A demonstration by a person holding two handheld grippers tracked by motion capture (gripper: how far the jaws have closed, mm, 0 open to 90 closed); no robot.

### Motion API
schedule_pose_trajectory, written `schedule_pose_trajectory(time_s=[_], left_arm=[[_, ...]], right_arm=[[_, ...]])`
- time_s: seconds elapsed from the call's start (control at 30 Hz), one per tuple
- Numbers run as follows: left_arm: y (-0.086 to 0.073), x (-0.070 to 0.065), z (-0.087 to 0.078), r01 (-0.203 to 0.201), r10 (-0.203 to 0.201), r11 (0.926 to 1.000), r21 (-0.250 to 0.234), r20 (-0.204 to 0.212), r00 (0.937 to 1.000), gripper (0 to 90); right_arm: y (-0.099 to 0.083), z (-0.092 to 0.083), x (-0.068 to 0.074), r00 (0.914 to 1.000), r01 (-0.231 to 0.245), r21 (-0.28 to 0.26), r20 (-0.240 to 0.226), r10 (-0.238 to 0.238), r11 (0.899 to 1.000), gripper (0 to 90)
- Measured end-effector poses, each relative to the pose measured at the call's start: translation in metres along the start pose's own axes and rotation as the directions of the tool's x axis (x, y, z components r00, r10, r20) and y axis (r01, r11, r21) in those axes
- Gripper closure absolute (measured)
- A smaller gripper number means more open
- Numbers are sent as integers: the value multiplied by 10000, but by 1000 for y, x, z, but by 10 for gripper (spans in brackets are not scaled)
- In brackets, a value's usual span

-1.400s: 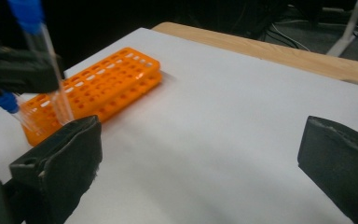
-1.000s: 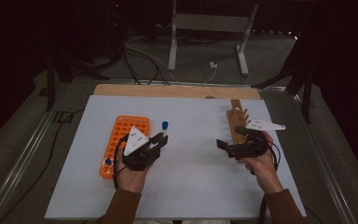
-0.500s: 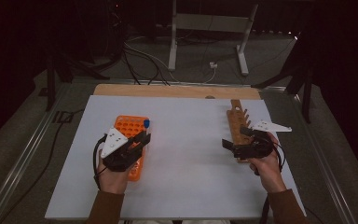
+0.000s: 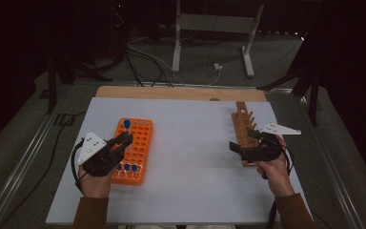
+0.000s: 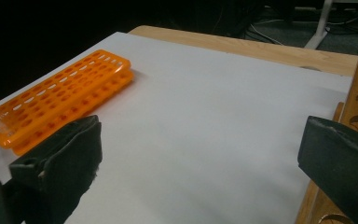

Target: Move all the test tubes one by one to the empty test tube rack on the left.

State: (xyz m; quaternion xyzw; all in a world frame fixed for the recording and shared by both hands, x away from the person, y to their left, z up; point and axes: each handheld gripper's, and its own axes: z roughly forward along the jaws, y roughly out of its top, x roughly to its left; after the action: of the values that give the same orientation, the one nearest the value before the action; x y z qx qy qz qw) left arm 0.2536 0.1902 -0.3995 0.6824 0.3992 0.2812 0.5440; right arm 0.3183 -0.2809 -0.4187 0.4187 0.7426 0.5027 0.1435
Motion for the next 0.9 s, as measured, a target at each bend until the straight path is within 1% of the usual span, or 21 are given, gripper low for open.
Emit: schedule_pose_trajectory(time_s=[0.17, 0.4, 0.63, 0.9], left_arm=[[-7, 10, -8, 78, -78, 10000, -2, -280, 9996, 778], [-14, 20, -14, 103, -103, 9999, -17, -545, 9985, 778], [-22, 26, -18, 115, -113, 9999, 21, -640, 9979, 778], [-33, 32, -22, 272, -265, 9996, 83, -740, 9969, 778]], right_arm=[[0, 0, 0, 10000, -10, 20, -33, 10, 10000, 0], [0, -2, -1, 10000, -24, -56, -26, 23, 10000, 0], [1, -4, -1, 10000, -15, -93, -32, 15, 10000, 0], [1, -5, -2, 10000, -48, -161, -40, 47, 9999, 0]])
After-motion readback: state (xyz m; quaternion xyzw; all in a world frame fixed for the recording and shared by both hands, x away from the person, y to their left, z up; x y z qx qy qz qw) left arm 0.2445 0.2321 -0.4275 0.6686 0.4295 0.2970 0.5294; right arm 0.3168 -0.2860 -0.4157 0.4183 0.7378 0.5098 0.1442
